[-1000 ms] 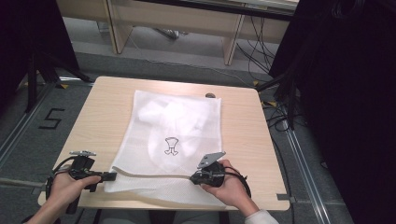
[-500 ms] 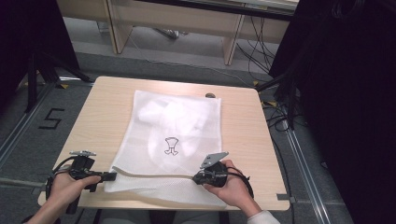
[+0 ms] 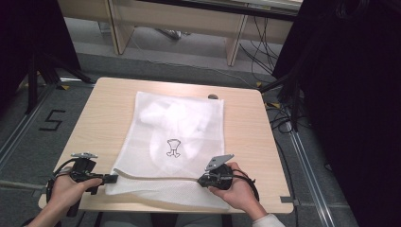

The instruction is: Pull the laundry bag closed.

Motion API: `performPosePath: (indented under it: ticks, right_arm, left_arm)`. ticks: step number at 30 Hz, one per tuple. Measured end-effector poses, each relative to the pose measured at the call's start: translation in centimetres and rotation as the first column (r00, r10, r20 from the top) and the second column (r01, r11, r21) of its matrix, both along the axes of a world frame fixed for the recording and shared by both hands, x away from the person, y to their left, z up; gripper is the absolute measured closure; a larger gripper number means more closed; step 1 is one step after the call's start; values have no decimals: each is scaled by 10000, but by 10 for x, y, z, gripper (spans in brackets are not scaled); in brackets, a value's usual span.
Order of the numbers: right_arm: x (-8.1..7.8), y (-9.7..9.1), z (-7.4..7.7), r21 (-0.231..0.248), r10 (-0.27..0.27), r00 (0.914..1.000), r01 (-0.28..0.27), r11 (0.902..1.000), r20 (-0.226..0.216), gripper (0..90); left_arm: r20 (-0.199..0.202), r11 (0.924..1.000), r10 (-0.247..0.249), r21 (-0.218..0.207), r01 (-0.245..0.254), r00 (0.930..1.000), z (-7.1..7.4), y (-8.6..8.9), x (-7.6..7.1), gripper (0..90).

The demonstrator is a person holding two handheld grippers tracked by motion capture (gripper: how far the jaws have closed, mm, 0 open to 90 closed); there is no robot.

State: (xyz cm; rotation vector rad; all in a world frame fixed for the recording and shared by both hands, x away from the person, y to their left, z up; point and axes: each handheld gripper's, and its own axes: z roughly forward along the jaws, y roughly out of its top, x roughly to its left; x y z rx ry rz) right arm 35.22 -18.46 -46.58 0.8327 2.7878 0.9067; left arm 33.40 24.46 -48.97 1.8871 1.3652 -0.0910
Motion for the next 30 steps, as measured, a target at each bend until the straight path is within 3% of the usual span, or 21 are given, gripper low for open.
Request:
performPosePath:
  ticks: [1,4,7,11,14,15,16,17,20,21,22,23,26,27,28,30]
  right_arm:
    - [1,-1,-2,208,121,9998,-124,9997,127,829]
    - [-1,-3,1,-19,-175,9998,175,9998,-89,828]
    - [0,-4,1,57,63,9999,-64,10000,126,828]
    - [-1,-4,0,77,-264,9997,263,9996,20,828]
    - [0,-9,1,137,-33,10000,33,9999,-26,828]
    - [-2,-8,1,76,-392,9992,393,9992,-21,829]
    - [0,-10,1,84,-30,10000,29,10000,85,828]
    - [-1,-9,0,150,-272,9996,271,9995,105,828]
    - [0,-12,1,68,-130,9998,129,9999,136,828]
    - [-2,-12,0,187,-444,9990,443,9988,41,828]
    - [-2,-13,2,-36,-378,9993,378,9993,-21,829]
    - [-1,-14,1,120,-154,9999,155,9998,-24,828]
    - [-1,-15,0,246,-240,9996,237,9994,151,828]
    - [-2,-15,0,263,-316,9995,316,9992,8,828]
    - [-1,-16,0,230,-263,9995,260,9994,148,828]
    - [-1,-17,2,149,-169,9999,169,9997,-11,828]
  left_arm:
    - [7,10000,27,-36,-27,10000,0,0,0,862]
    - [-24,10000,-16,-14,16,10000,0,0,0,862]
    - [-15,10000,7,-63,-7,10000,0,0,0,862]
    - [69,9999,143,-39,-142,9999,-1,-1,0,861]
    - [-32,10000,-52,-35,52,10000,0,0,0,861]
    - [-8,10000,-17,-18,17,10000,0,-1,0,862]
    - [-19,10000,14,-72,-14,10000,0,-1,0,862]
    - [4,10000,12,-80,-12,10000,0,0,0,862]
    - [13,10000,65,-64,-65,10000,0,-1,0,862]
    - [-20,10000,-26,-30,26,10000,0,0,0,862]
    - [-34,10000,-14,-57,14,10000,0,0,0,862]
    - [-13,10000,36,-49,-36,10000,0,-1,0,862]
    - [94,9999,142,-90,-142,9999,-1,-1,0,862]
    - [-29,10000,-49,-67,49,10000,0,0,0,862]
    - [-19,10000,-30,-82,29,10000,0,-1,0,862]
    - [23,9999,74,-114,-73,10000,0,-1,0,861]
